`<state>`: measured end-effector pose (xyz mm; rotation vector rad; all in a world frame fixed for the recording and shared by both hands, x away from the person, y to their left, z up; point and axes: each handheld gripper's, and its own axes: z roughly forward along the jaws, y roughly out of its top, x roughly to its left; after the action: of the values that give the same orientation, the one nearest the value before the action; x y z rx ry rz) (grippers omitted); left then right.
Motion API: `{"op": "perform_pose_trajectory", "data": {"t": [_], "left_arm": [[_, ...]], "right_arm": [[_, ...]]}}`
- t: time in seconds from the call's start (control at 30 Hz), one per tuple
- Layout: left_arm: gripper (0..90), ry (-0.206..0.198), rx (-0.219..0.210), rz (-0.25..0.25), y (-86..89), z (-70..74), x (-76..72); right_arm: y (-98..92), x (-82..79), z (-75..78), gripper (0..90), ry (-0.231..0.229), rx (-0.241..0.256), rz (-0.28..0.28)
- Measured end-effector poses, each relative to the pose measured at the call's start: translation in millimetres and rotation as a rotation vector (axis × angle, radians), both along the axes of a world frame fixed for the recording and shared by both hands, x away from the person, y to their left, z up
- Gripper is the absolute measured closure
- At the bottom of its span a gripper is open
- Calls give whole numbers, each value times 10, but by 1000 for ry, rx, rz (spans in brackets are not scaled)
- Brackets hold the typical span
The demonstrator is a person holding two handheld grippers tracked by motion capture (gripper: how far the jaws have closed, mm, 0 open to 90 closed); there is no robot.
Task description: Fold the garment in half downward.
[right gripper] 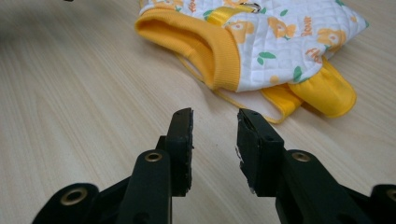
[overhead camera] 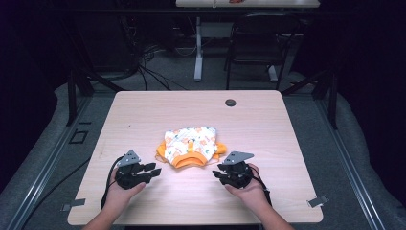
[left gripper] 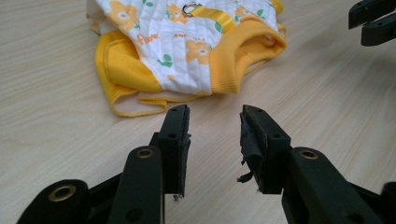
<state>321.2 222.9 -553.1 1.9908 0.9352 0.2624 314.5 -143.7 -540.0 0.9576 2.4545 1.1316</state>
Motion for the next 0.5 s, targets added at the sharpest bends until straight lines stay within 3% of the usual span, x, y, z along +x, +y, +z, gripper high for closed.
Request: {"op": "perform_pose_trajectory", "data": {"t": [0.2, 0.33, 0.5], "left_arm": [[597, -2, 0, 11, 44, -62, -2], [583, 7, -24, 18, 65, -82, -4], [562, 10, 9, 25, 47, -151, 23]], "right_arm": [[-31, -13, -98, 625, 0, -18, -16], [-45, -2, -165, 620, 4, -31, -22], [-18, 25, -205, 588, -9, -41, -35]]}}
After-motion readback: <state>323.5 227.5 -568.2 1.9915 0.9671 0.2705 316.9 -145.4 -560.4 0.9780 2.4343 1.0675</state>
